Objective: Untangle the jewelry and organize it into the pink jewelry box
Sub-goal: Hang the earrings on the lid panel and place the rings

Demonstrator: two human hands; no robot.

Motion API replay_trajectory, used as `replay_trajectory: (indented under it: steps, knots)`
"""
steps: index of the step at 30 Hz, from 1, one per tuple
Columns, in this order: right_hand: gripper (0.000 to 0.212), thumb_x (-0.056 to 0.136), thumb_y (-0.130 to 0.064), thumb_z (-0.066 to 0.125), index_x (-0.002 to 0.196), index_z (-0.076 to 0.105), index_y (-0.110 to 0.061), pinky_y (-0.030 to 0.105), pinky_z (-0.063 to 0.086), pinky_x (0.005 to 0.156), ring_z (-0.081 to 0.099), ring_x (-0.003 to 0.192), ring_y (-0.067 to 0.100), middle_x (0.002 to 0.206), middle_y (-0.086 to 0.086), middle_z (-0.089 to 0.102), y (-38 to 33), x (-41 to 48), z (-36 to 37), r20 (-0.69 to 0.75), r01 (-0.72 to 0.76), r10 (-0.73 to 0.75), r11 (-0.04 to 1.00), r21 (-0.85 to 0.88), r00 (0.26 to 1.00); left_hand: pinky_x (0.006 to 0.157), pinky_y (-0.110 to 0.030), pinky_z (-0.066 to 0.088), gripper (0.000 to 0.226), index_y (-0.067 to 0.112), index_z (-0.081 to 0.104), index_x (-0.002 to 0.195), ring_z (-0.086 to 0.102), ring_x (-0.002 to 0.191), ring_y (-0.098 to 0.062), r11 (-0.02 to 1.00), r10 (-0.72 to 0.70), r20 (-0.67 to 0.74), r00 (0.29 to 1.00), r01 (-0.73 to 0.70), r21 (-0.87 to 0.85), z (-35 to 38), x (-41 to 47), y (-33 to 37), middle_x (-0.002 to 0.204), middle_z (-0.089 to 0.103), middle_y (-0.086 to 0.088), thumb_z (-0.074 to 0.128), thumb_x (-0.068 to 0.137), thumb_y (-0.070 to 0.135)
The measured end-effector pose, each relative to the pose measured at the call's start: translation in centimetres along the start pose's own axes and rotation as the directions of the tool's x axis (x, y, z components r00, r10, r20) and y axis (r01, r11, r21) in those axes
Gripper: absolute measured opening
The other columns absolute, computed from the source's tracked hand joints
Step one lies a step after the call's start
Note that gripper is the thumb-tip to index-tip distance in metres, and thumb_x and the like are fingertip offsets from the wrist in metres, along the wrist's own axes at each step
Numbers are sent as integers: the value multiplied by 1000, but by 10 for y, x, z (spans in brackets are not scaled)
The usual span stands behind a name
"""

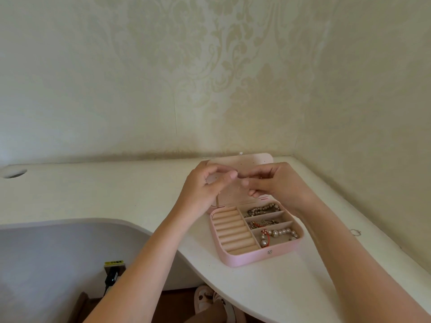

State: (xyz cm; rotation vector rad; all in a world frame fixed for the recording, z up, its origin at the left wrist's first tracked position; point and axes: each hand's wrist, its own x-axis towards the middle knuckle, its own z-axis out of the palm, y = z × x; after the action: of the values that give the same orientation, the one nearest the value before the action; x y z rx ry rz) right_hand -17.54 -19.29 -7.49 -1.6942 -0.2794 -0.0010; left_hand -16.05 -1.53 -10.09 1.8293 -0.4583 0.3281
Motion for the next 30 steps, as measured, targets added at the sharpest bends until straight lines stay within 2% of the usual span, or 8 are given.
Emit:
replay_trajectory:
  steps: [5,9,11,14,19,22,25,30]
  knots:
    - [16,65,5,80,73,71,-6,16,51,53,62,50,10,60,8,69,0,-2,16,-41,112,-124,967,-228,991,67,-2,37,5,20,75,80,58,78,13,1000,-16,113,993,17,-12,-4,0,7,70,68,20,71,78,23]
    - [23,75,6,70,87,76,-13,15,53,70,69,71,7,75,2,74,0,-5,17,31,132,-129,948,-288,991,66,-3,37,5,22,74,75,57,71,11,1000,-26,165,986,23,19,-9,1,3,69,68,15,72,79,21]
    - [34,80,10,62,102,72,-14,14,52,78,69,87,7,91,1,75,0,-5,14,120,104,-71,950,-295,990,66,-5,38,4,20,75,81,58,71,9,998,-60,164,985,59,6,-8,3,-2,74,70,12,74,77,19]
    - [39,81,12,60,111,66,-12,17,53,80,69,89,8,95,3,74,1,-5,11,140,66,-25,953,-295,990,71,-9,42,16,14,74,92,62,77,4,995,-88,136,987,94,-36,-6,4,-9,85,72,4,75,76,15]
    - [18,74,2,74,88,74,-10,15,53,65,62,58,0,66,-1,69,-1,-4,8,25,63,-58,859,-508,998,75,-3,39,20,21,71,96,59,88,11,996,-71,98,993,76,-43,-7,7,-15,99,69,11,73,78,12]
    - [8,76,-2,74,82,75,-7,21,53,64,59,56,4,64,1,67,-2,-3,6,40,112,-111,781,-614,993,70,-2,37,20,19,71,96,57,81,15,997,-66,95,993,69,-27,-8,8,-16,99,68,11,70,80,7]
    - [7,76,-5,74,82,75,-8,13,48,54,58,49,7,61,-4,65,-2,-3,6,47,158,-169,738,-656,984,75,-8,43,25,23,70,95,60,84,7,995,-78,87,993,84,-61,-7,9,-17,103,68,7,69,80,2]
    - [14,78,-3,71,90,76,-9,6,47,72,63,79,5,82,4,74,3,-1,6,34,221,-270,703,-676,962,67,-24,53,51,36,59,105,66,76,-9,988,-59,16,998,61,-140,-6,8,-15,105,65,6,64,80,-8]
